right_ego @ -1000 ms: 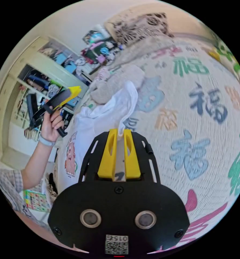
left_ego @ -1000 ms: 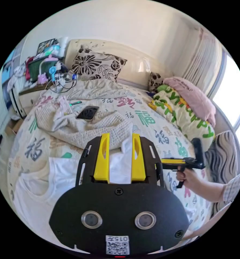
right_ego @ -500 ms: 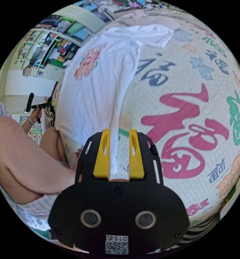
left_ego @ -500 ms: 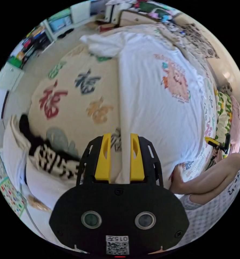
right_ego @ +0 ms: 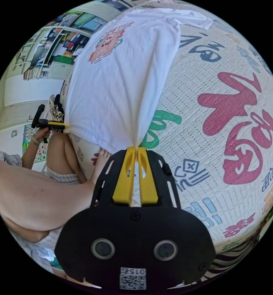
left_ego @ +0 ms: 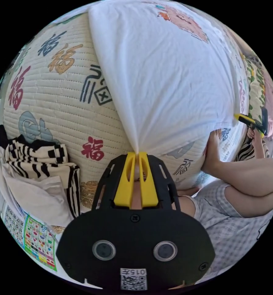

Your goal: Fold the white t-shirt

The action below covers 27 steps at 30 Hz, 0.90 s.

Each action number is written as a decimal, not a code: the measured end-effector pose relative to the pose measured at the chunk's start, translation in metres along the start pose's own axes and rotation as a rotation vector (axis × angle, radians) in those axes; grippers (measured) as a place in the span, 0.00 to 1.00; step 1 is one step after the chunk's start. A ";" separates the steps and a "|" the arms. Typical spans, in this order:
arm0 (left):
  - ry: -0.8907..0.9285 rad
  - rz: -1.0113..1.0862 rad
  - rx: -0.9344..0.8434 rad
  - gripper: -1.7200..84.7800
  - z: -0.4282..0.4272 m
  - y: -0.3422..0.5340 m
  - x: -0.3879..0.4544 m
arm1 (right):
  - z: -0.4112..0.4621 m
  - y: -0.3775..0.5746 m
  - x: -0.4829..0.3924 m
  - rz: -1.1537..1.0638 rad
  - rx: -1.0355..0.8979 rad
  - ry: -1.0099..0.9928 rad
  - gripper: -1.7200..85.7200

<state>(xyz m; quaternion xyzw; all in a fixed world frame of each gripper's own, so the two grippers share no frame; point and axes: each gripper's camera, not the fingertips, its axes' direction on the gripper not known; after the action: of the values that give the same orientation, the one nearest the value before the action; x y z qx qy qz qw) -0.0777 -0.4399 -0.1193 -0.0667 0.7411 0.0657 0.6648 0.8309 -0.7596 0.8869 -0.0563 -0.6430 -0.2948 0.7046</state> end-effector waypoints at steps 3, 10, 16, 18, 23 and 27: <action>0.028 -0.006 0.071 0.02 -0.016 0.017 -0.006 | -0.003 0.020 -0.003 0.008 0.018 0.043 0.14; -0.052 0.028 0.029 0.02 -0.015 0.032 0.003 | 0.026 0.055 -0.016 -0.004 -0.043 0.111 0.12; -0.137 0.023 -0.052 0.09 0.002 0.014 0.013 | 0.041 0.072 -0.010 0.054 -0.025 0.123 0.10; -0.138 0.022 -0.061 0.10 -0.001 0.015 0.012 | 0.037 0.080 -0.006 0.063 -0.002 0.141 0.09; -0.124 -0.045 0.076 0.10 -0.039 0.011 0.002 | 0.006 0.088 0.015 0.139 0.207 0.040 0.07; -0.075 -0.010 0.208 0.10 -0.058 -0.019 0.016 | -0.005 0.062 0.009 0.070 0.255 0.094 0.08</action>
<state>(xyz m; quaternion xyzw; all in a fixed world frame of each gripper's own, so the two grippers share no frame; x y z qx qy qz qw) -0.1322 -0.4691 -0.1290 0.0015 0.7180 -0.0121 0.6959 0.8657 -0.7142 0.9136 0.0254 -0.6393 -0.1883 0.7451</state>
